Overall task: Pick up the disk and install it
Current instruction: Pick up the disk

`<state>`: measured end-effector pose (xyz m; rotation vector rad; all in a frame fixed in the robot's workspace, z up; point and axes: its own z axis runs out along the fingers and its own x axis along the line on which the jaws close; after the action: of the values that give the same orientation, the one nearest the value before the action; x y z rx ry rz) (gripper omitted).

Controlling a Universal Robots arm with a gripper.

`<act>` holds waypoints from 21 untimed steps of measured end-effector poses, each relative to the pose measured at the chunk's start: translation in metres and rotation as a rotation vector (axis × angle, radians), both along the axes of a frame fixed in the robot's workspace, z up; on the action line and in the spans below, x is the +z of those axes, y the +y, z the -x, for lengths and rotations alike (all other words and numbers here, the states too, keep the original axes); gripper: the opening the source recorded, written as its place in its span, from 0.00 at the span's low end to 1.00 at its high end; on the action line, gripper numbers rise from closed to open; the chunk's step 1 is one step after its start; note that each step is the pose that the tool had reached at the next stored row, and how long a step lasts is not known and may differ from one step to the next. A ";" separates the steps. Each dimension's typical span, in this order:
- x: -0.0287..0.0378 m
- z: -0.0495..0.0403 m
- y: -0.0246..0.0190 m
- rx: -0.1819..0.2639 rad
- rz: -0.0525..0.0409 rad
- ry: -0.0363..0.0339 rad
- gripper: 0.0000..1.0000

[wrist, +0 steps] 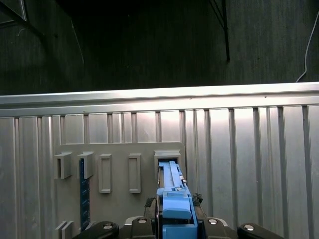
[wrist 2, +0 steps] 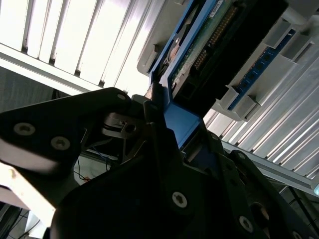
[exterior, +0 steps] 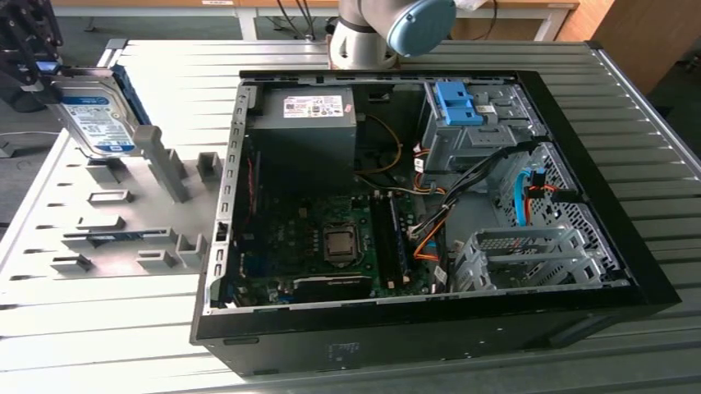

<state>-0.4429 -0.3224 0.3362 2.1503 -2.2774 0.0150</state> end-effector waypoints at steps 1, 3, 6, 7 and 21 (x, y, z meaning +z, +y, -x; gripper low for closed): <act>0.0000 0.0000 0.0000 0.000 0.0000 0.0000 0.37; 0.0000 0.0000 0.0000 0.000 0.0000 0.0000 0.37; 0.0001 0.0000 0.0000 0.000 0.0000 0.0000 0.37; 0.0001 0.0000 0.0000 0.000 0.0000 0.0000 0.37; 0.0022 0.0000 0.0000 0.000 0.0001 0.0002 0.37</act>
<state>-0.4429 -0.3224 0.3384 2.1502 -2.2772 0.0148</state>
